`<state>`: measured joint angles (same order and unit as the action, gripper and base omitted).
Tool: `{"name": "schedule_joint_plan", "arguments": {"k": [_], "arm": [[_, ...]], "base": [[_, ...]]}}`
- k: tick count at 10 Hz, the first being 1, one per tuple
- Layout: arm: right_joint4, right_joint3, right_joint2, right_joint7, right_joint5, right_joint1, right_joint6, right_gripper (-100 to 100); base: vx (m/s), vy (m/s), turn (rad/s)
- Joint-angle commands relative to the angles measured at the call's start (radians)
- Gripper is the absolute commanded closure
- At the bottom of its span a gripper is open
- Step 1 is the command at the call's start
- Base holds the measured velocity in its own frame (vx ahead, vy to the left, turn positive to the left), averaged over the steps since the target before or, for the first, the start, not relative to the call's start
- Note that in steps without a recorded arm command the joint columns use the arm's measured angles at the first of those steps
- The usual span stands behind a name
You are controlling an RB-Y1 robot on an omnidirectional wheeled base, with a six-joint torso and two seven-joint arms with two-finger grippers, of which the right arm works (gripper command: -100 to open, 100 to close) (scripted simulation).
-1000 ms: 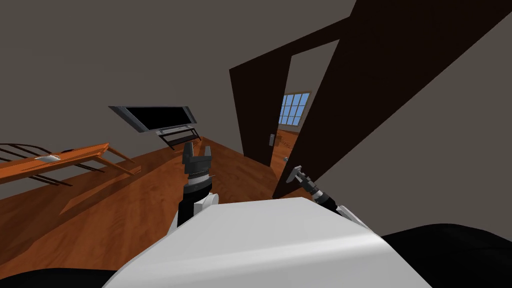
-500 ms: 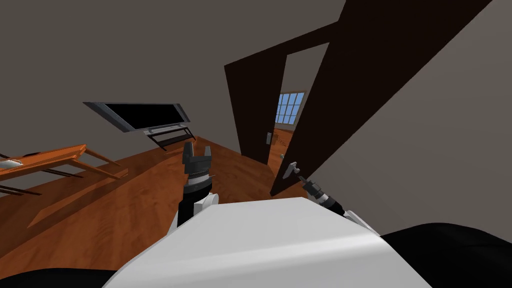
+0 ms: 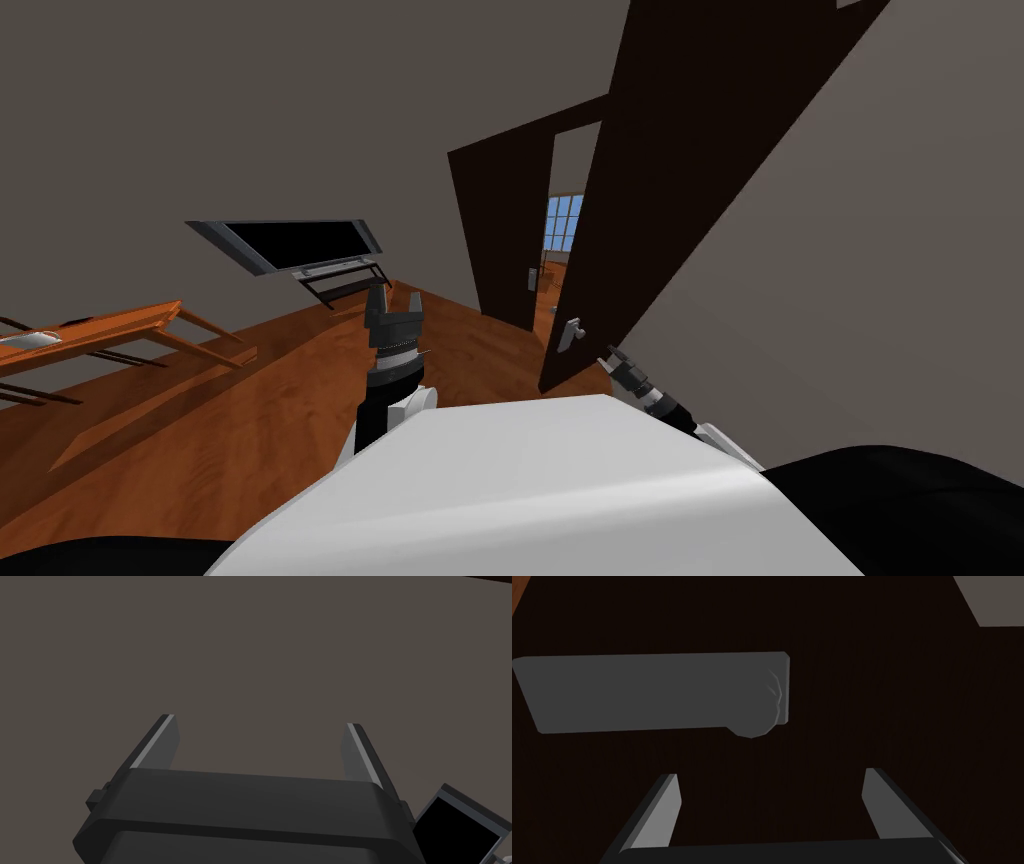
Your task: Pull the door open
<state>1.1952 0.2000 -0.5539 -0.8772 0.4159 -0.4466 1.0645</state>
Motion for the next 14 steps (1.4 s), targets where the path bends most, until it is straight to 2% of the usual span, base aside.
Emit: {"name": "schedule_joint_plan", "arguments": {"k": [1, 3, 4, 5, 10, 11, 14], "arm": [[-0.006, 0.0, -0.002, -0.001, -0.006, 0.013, -0.013, -100], [-0.011, 0.0, -0.001, 0.0, -0.013, 0.03, -0.034, -100], [-0.006, 0.0, -0.001, -0.002, -0.01, 0.024, -0.028, -100], [-0.006, 0.0, -0.001, -0.002, -0.01, 0.024, -0.028, 100], [-0.006, 0.0, -0.001, -0.002, -0.01, 0.024, -0.028, 100], [-0.016, 0.003, 0.003, -0.002, 0.002, 0.022, -0.002, 100], [-0.027, 0.009, 0.009, -0.003, 0.018, 0.019, 0.04, 100]], "base": [[0.226, 0.107, 0.058], [0.217, 0.101, 0.078], [0.12, 0.033, 0.017], [-0.012, -0.001, -0.012], [-0.023, -0.008, -0.001], [0.019, 0.033, -0.007], [0.036, 0.057, -0.014]]}}
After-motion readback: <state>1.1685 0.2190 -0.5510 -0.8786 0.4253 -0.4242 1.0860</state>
